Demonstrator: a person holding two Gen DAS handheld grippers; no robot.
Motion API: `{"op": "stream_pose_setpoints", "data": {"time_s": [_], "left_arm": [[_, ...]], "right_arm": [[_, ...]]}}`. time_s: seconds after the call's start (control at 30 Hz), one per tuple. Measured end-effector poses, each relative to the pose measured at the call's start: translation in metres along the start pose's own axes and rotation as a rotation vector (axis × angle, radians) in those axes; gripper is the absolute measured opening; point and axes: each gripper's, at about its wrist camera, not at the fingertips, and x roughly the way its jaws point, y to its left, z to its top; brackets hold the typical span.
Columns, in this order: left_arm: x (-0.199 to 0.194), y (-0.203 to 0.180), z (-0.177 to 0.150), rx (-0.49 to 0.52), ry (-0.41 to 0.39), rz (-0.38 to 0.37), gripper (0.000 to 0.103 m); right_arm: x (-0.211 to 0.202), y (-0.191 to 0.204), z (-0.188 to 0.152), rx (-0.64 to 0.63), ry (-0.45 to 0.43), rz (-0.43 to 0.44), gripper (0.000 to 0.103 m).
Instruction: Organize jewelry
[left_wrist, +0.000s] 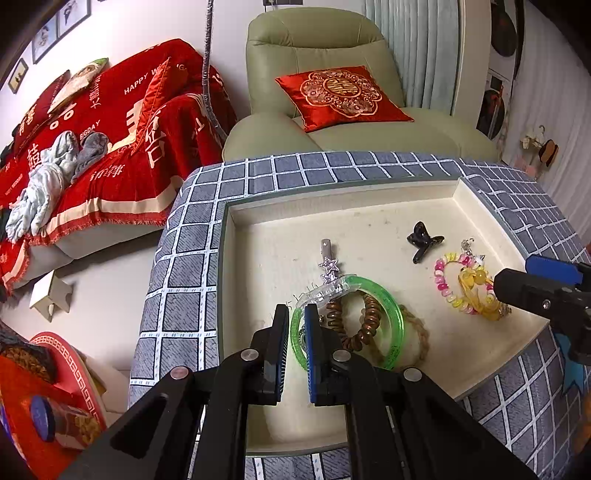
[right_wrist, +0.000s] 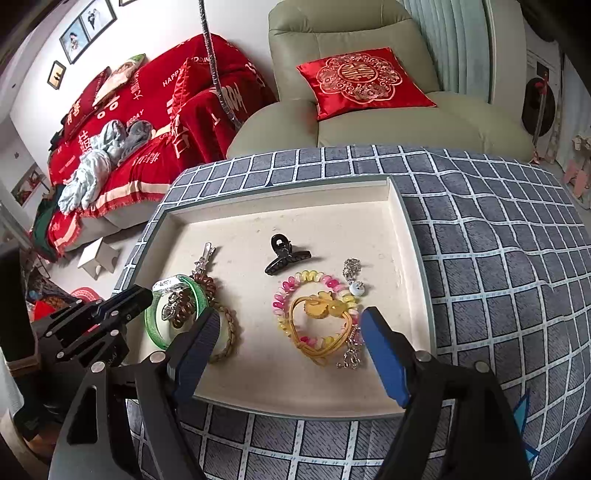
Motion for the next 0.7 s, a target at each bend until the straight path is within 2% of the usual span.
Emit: {"op": "stream_pose_setpoints", "data": {"time_s": [0.03, 0.07, 0.1, 0.13, 0.17, 0.33, 0.37, 0.4, 0.7], "left_arm": [[-0.001, 0.0, 0.0, -0.001, -0.003, 0.0, 0.025], [-0.003, 0.0, 0.0, -0.001, -0.005, 0.001, 0.041], [-0.004, 0.001, 0.0, -0.002, -0.006, 0.002, 0.067], [-0.006, 0.002, 0.0, -0.011, -0.008, 0.016, 0.103], [-0.011, 0.003, -0.001, -0.019, -0.049, 0.035, 0.103], [-0.018, 0.003, -0.001, -0.01, -0.06, 0.033, 0.103], [-0.02, 0.003, -0.001, -0.01, -0.063, 0.034, 0.103], [-0.022, 0.003, -0.001, -0.009, -0.064, 0.035, 0.103], [-0.052, 0.0, -0.017, -0.021, -0.099, 0.059, 0.103]], "right_arm": [[-0.001, 0.0, 0.0, 0.001, -0.001, -0.001, 0.081], [-0.002, -0.001, 0.0, 0.001, -0.001, -0.004, 0.081], [-0.002, -0.001, 0.0, 0.002, -0.002, -0.006, 0.082], [-0.003, -0.002, -0.001, 0.003, -0.003, -0.006, 0.084], [-0.005, -0.002, -0.001, 0.004, -0.005, -0.006, 0.084], [-0.012, -0.001, -0.003, -0.006, -0.027, -0.044, 0.088], [-0.014, 0.0, -0.004, -0.008, -0.034, -0.054, 0.092], [-0.017, 0.001, -0.005, -0.011, -0.049, -0.063, 0.103], [-0.054, 0.012, -0.024, -0.053, -0.165, -0.129, 0.103]]}}
